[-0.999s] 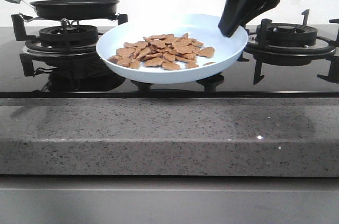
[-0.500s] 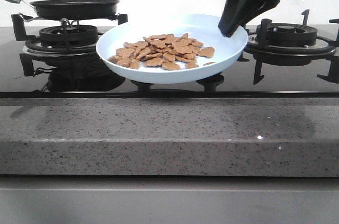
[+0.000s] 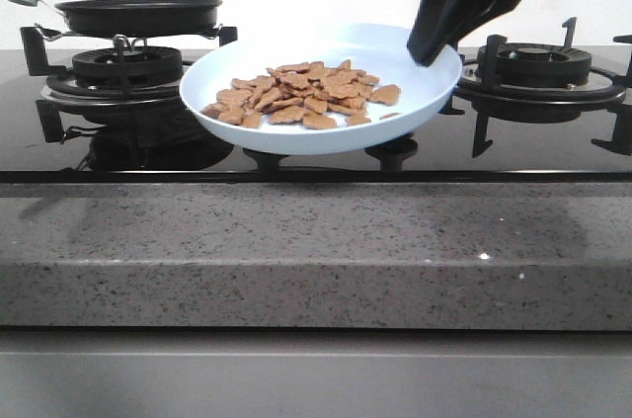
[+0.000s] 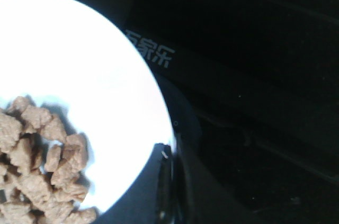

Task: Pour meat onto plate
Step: 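Lower the plate of meat between the knobs with the right gripper, then open the right gripper and raise it away from the plate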

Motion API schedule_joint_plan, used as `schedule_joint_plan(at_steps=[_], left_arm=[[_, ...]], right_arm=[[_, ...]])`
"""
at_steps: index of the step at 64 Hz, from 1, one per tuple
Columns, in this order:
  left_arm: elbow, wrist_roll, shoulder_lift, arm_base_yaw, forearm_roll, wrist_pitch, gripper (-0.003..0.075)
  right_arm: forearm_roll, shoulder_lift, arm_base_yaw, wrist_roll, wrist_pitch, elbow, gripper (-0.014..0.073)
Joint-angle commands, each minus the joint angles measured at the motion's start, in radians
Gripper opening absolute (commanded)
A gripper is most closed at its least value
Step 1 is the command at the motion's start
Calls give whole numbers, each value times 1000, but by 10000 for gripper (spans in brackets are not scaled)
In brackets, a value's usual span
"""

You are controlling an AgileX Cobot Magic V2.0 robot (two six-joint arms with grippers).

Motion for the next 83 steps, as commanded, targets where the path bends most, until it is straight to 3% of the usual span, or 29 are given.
schedule_joint_plan(at_steps=[1, 20, 56, 63, 78, 83], left_arm=[[-25, -12, -11, -7, 0, -67, 547], [-25, -12, -11, -7, -4, -83, 547], [-25, -12, -11, -7, -10, -92, 547], [-25, -12, -11, -7, -10, -92, 547], [-25, -14, -11, -7, -10, -92, 547], [-25, -14, -11, -7, -10, -92, 547]], right_arm=[[35, -48, -24, -8, -22, -95, -67], [78, 101, -132, -8, 55, -358, -67], [69, 445, -160, -8, 98, -664, -62], [68, 467, -160, -8, 105, -678, 37], [61, 461, -162, -8, 106, -678, 385], [60, 444, -162, -8, 125, -678, 419]])
